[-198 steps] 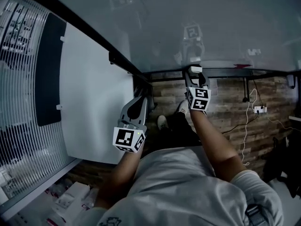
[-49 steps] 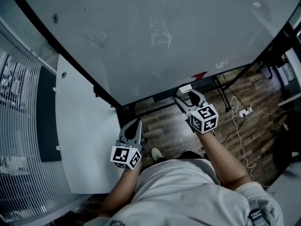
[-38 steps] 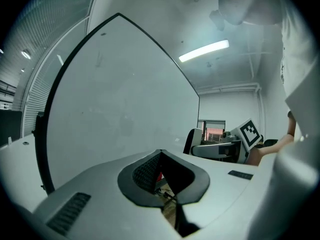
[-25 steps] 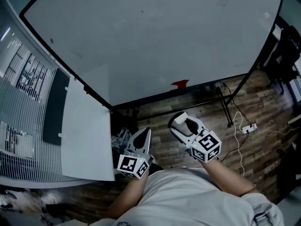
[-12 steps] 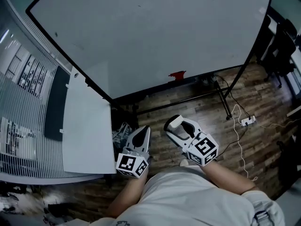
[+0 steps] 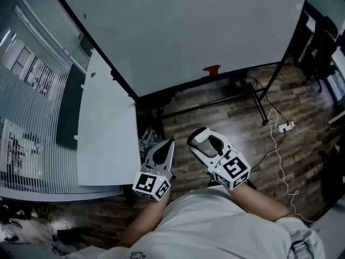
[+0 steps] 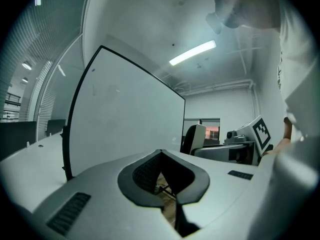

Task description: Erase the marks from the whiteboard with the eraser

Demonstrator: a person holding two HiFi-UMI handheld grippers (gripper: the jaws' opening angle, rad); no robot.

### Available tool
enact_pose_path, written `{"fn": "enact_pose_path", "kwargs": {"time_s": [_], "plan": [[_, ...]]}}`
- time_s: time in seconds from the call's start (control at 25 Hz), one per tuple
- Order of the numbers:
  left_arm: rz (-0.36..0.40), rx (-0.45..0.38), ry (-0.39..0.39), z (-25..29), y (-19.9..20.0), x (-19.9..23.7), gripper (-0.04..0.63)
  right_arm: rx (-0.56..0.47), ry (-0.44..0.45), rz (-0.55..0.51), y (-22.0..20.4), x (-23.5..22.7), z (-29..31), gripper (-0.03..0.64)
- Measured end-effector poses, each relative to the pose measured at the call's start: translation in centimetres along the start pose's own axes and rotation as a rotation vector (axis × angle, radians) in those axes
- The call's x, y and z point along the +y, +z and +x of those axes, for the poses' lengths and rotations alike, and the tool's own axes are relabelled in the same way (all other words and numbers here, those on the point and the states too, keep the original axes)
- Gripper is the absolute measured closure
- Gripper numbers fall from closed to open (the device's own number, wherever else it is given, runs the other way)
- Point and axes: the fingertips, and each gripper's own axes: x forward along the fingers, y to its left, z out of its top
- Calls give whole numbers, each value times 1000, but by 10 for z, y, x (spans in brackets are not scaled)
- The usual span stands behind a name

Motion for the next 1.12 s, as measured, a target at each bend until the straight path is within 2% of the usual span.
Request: {"fn": "enact_pose_path", "kwargs": {"time_s": [0.32, 0.68, 1.12], "plan": [[21, -27, -25, -58, 7, -4, 589, -13, -40, -53, -4, 61, -5, 371], [29, -46, -51, -91, 8, -7, 589, -30, -68, -72, -2, 95, -8, 371], [14, -56, -57, -110, 10, -8, 589, -29, -66, -76, -2, 114, -11, 371]]}}
